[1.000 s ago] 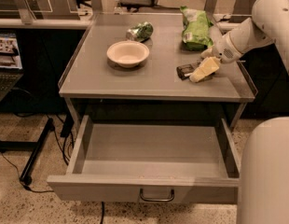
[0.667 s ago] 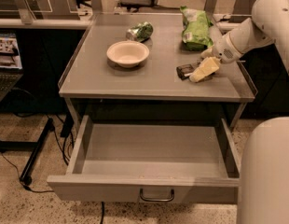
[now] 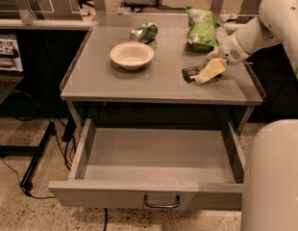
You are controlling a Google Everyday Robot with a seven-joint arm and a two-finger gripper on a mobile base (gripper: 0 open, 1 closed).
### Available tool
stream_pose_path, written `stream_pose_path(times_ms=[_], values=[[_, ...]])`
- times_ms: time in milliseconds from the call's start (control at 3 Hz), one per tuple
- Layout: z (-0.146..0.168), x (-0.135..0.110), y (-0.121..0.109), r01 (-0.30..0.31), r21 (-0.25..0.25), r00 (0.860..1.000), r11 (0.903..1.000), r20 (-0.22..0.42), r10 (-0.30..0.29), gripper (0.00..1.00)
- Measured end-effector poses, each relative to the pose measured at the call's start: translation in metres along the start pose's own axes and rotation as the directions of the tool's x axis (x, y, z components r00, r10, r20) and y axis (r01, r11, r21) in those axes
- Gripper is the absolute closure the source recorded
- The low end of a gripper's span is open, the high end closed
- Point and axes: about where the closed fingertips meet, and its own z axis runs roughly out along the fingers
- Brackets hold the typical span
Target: Place rxbar chocolate into top drawer
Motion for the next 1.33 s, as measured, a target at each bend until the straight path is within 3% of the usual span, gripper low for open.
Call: stream_pose_path(times_ms=[667, 1000, 1333], values=[[-0.010, -0.008, 0.001, 0.007, -0.002, 1.000, 1.0000, 0.001, -0.007, 1.00], [-0.016, -0.019, 0.014, 0.116, -0.037, 0.993, 0.9926, 0.012, -0.116, 1.00], [-0.039, -0.016, 0.039, 0.222, -0.043, 0.974, 0.9740, 0.044, -0.220, 1.00]])
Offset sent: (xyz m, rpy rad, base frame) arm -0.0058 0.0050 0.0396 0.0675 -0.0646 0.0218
